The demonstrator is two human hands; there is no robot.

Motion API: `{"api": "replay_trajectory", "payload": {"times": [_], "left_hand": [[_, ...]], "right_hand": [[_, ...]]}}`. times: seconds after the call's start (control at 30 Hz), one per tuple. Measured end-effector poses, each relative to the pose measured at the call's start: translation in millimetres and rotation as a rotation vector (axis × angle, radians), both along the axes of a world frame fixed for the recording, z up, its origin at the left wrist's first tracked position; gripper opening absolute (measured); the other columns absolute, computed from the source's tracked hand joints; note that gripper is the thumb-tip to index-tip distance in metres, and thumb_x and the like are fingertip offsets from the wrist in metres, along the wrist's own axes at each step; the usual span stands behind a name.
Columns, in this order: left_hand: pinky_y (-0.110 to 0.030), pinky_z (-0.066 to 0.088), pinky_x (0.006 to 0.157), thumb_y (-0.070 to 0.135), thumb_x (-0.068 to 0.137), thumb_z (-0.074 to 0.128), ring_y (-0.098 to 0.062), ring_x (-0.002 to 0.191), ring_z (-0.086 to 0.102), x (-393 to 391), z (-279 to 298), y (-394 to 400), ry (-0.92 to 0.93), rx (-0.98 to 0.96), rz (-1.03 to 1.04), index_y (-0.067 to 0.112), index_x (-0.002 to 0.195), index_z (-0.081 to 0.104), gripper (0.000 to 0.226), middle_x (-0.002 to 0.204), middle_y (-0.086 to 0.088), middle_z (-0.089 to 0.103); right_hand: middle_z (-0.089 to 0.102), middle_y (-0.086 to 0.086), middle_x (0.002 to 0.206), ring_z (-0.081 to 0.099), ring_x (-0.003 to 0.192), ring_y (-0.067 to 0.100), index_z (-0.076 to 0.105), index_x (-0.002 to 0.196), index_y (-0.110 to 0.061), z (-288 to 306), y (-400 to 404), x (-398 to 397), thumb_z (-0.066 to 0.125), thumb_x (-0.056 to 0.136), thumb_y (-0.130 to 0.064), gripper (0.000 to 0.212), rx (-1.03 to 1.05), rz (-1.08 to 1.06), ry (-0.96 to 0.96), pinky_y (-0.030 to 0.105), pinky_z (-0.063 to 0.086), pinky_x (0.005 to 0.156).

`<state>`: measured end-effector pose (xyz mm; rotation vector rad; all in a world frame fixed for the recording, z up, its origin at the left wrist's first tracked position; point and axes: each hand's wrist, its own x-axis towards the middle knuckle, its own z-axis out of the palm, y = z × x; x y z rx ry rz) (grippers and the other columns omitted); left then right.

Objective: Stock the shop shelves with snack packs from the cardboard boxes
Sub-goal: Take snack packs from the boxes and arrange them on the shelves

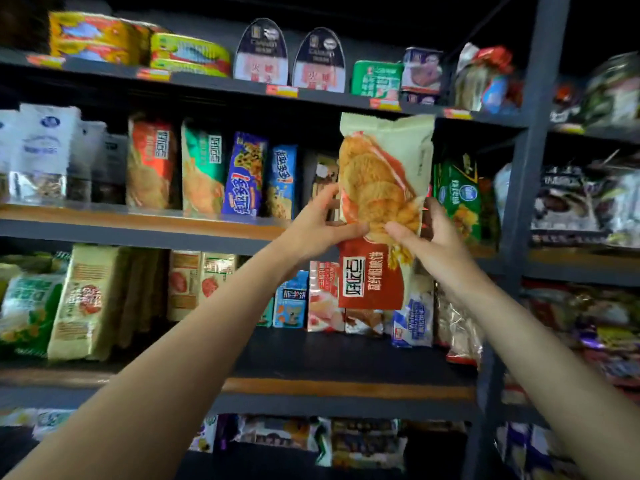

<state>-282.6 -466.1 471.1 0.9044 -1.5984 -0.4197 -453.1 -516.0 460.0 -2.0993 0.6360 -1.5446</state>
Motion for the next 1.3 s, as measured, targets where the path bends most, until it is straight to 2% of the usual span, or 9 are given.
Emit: {"api": "replay_trajectory", "payload": {"times": [0.07, 0.2, 0.37, 0.53, 0.7, 0.83, 0.9, 1.03, 1.3], "left_hand": [[-0.028, 0.055, 0.085, 0.002, 0.084, 0.063, -0.023, 0.104, 0.062, -10.6, -0.1, -11.4, -0.018, 0.024, 0.017, 0.009, 0.127, 0.045, 0.047, 0.126, -0.014, 0.056], [-0.036, 0.054, 0.088, 0.005, 0.084, 0.063, -0.022, 0.107, 0.061, -6.7, -8.6, -10.9, -0.087, 0.091, 0.056, 0.019, 0.131, 0.043, 0.053, 0.125, -0.008, 0.055], [-0.02, 0.055, 0.077, -0.009, 0.081, 0.061, -0.009, 0.099, 0.059, 21.9, -51.2, 7.1, -0.033, 0.133, 0.149, 0.022, 0.113, 0.052, 0.045, 0.108, 0.005, 0.06], [-0.018, 0.053, 0.08, -0.015, 0.078, 0.062, -0.008, 0.096, 0.057, 77.2, -104.6, 27.5, 0.002, 0.155, 0.319, 0.006, 0.128, 0.042, 0.058, 0.103, 0.007, 0.058], [-0.035, 0.05, 0.095, -0.008, 0.078, 0.065, -0.017, 0.108, 0.057, 153.5, -119.1, 56.0, -0.077, 0.125, 0.448, 0.007, 0.127, 0.045, 0.054, 0.114, 0.0, 0.059], [-0.015, 0.051, 0.079, -0.01, 0.08, 0.062, 0.003, 0.093, 0.063, 211.3, -107.6, 80.1, -0.085, 0.114, 0.401, 0.023, 0.111, 0.048, 0.048, 0.102, 0.012, 0.063], [-0.014, 0.051, 0.075, -0.008, 0.079, 0.064, 0.004, 0.09, 0.064, 238.1, -101.1, 88.9, -0.091, 0.11, 0.387, 0.03, 0.103, 0.052, 0.047, 0.096, 0.015, 0.067], [-0.012, 0.05, 0.069, -0.008, 0.076, 0.067, 0.002, 0.082, 0.066, 273.7, -73.6, 104.4, -0.006, 0.019, 0.31, 0.021, 0.098, 0.057, 0.038, 0.084, 0.019, 0.071], [-0.026, 0.053, 0.074, 0.019, 0.08, 0.063, -0.006, 0.087, 0.062, 322.1, 55.1, 94.3, -0.016, -0.231, 0.262, 0.014, 0.117, 0.054, 0.038, 0.103, 0.001, 0.065]], "right_hand": [[0.059, -0.015, 0.108, 0.06, 0.104, 0.012, 0.044, 0.109, -0.041, 3.3, -14.6, -10.4, 0.064, 0.086, -0.029, 0.033, 0.066, 0.048, 0.002, 0.039, 0.05, 0.092], [0.057, -0.01, 0.119, 0.058, 0.104, 0.008, 0.037, 0.134, -0.029, -5.4, -28.7, -13.5, 0.062, 0.087, -0.032, 0.053, 0.098, 0.083, 0.076, 0.039, 0.047, 0.095], [0.05, -0.01, 0.129, 0.045, 0.117, 0.007, 0.038, 0.138, -0.024, -42.7, -31.3, 10.4, 0.076, 0.073, -0.033, 0.076, 0.033, 0.024, 0.174, 0.033, 0.037, 0.101], [0.052, -0.011, 0.114, 0.048, 0.108, 0.006, 0.049, 0.127, -0.016, -82.6, -21.3, 75.3, 0.081, 0.07, -0.017, 0.066, -0.047, 0.125, 0.247, 0.016, 0.04, 0.084], [0.053, -0.009, 0.118, 0.048, 0.111, 0.007, 0.048, 0.128, -0.015, -98.8, -8.6, 158.9, 0.081, 0.071, -0.019, 0.066, -0.057, 0.199, 0.252, 0.025, 0.038, 0.093], [0.05, -0.013, 0.117, 0.044, 0.107, -0.001, 0.046, 0.13, -0.017, -94.0, 13.4, 215.3, 0.08, 0.072, -0.02, 0.068, -0.061, 0.192, 0.204, 0.013, 0.032, 0.087], [0.053, -0.013, 0.116, 0.047, 0.106, 0.0, 0.047, 0.128, -0.02, -89.3, 25.3, 240.4, 0.08, 0.071, -0.021, 0.065, -0.054, 0.199, 0.186, 0.02, 0.038, 0.09], [0.058, -0.017, 0.112, 0.054, 0.106, 0.001, 0.049, 0.114, -0.034, -55.1, 56.8, 264.4, 0.08, 0.068, -0.029, 0.056, -0.017, 0.188, 0.115, 0.027, 0.045, 0.09], [0.066, 0.0, 0.093, 0.064, 0.081, 0.007, 0.056, 0.106, -0.013, 101.2, 66.9, 320.7, 0.081, 0.07, -0.017, 0.043, -0.104, 0.212, -0.037, 0.023, 0.055, 0.076]]}}
